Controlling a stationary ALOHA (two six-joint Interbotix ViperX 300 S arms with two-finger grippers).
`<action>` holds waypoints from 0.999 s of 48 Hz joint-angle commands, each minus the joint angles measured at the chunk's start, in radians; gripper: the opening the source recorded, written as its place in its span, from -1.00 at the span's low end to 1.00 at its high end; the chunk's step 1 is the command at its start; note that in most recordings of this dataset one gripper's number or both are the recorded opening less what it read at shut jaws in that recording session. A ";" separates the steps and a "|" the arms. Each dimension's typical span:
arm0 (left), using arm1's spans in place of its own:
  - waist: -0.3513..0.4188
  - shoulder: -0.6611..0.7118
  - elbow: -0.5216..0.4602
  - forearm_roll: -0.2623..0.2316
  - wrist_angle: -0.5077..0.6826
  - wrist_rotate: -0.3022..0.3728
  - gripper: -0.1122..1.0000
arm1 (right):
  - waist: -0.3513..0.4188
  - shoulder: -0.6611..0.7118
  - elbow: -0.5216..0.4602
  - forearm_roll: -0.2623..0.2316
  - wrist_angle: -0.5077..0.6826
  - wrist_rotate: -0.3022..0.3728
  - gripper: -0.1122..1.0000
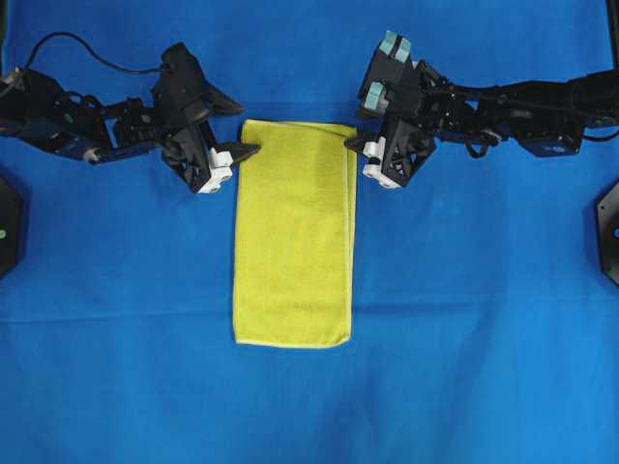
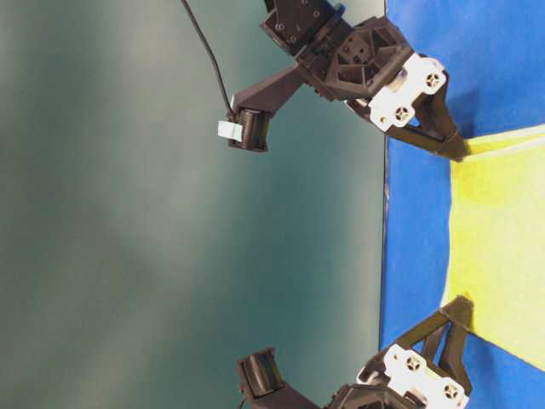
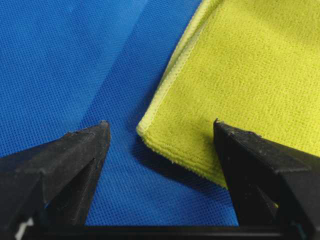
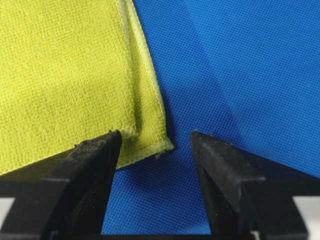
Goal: Fold a vertical towel.
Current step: 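Lower both grippers and pinch the towel's top left and right corners, then lift the gripped top edge and pull it toward the bottom edge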
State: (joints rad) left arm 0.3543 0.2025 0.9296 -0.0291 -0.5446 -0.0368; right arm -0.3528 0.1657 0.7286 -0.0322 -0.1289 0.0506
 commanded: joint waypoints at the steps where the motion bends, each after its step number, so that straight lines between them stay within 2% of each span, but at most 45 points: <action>1: 0.002 -0.009 -0.017 -0.002 -0.009 0.000 0.62 | 0.003 -0.005 -0.018 0.000 -0.011 0.000 0.29; 7: 0.003 -0.005 -0.018 -0.002 -0.006 0.000 0.54 | 0.009 0.023 -0.028 0.000 -0.012 0.000 0.25; 11: 0.002 0.008 -0.021 -0.002 0.012 0.000 0.38 | 0.009 0.031 -0.029 0.002 -0.012 0.000 0.14; 15: 0.002 0.028 -0.031 -0.003 0.034 0.000 0.02 | 0.009 0.029 -0.028 0.000 -0.012 0.000 -0.19; 20: -0.006 0.043 -0.038 -0.002 0.040 0.000 -0.45 | 0.009 0.028 -0.026 -0.002 -0.012 0.000 -0.69; 23: -0.011 0.043 -0.040 -0.002 0.040 0.000 -0.67 | 0.009 0.028 -0.025 -0.002 -0.012 0.000 -0.74; 42: -0.020 -0.008 -0.040 -0.002 0.077 0.014 -0.69 | 0.008 -0.015 -0.017 0.000 -0.012 0.005 -0.74; 48: 0.005 -0.041 -0.046 -0.002 0.087 0.025 -0.69 | -0.008 -0.043 -0.009 -0.002 -0.012 0.002 -0.74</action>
State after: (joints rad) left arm 0.3421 0.2025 0.8958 -0.0322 -0.4571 -0.0169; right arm -0.3451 0.1687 0.7225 -0.0322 -0.1365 0.0522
